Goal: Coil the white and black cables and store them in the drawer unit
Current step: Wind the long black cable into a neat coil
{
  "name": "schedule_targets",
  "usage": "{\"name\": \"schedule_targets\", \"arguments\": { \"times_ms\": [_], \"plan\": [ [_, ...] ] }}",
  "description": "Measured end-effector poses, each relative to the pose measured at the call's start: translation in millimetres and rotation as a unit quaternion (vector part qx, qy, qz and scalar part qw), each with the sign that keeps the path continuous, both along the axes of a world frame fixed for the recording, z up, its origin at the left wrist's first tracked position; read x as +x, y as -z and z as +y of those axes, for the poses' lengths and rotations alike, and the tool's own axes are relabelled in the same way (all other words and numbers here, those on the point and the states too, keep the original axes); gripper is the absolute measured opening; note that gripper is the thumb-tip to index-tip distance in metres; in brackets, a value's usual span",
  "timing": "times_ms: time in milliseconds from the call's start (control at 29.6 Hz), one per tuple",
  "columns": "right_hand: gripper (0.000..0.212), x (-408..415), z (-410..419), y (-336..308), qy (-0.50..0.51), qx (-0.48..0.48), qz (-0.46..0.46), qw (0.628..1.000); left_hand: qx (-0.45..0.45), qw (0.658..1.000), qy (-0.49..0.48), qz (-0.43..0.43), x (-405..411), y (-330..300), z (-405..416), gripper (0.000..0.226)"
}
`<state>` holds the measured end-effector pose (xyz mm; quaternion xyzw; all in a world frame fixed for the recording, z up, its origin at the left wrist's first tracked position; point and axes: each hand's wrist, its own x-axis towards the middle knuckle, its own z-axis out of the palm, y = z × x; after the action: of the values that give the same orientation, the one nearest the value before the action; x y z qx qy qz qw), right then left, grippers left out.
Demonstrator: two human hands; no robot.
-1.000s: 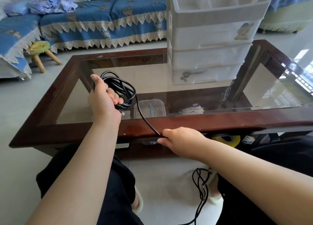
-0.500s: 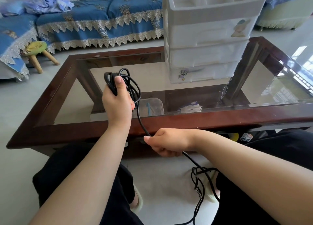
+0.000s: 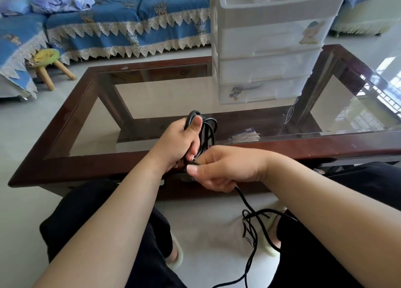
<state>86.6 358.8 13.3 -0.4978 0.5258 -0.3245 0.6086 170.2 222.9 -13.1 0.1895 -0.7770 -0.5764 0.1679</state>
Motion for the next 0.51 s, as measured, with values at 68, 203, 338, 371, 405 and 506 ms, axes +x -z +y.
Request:
{"name": "schedule_targets", "arguments": {
  "times_ms": [68,203,338,371,405,506],
  "plan": [
    [0.036,-8.0,-2.0,-2.6,0.036,-0.031,-0.013,0.999,0.031,0.999,-0.001,-0.030,-0.2,-1.7,1.6,0.054],
    [0.040,-21.5,-9.5,-4.0,0.163,-0.105,0.090,0.977,0.140,0.989,0.033,-0.043,2.5,-4.8,5.1,0.056],
    [0.032,-20.2,-16.7,1.4,0.268,-0.170,0.281,0.906,0.239,0.968,0.050,-0.055,3.1,-7.3,8.8,0.056],
    [0.028,-19.6,-18.0,3.3,0.293,-0.180,0.316,0.884,0.259,0.962,0.054,-0.059,2.5,-7.6,9.3,0.057],
    [0.026,-19.8,-18.9,4.7,0.319,-0.185,0.337,0.866,0.276,0.957,0.056,-0.062,2.2,-7.7,9.5,0.057],
    [0.037,-21.1,-19.7,5.3,0.368,-0.173,0.386,0.828,0.313,0.946,0.050,-0.071,3.0,-8.9,10.1,0.060]
  ]
}}
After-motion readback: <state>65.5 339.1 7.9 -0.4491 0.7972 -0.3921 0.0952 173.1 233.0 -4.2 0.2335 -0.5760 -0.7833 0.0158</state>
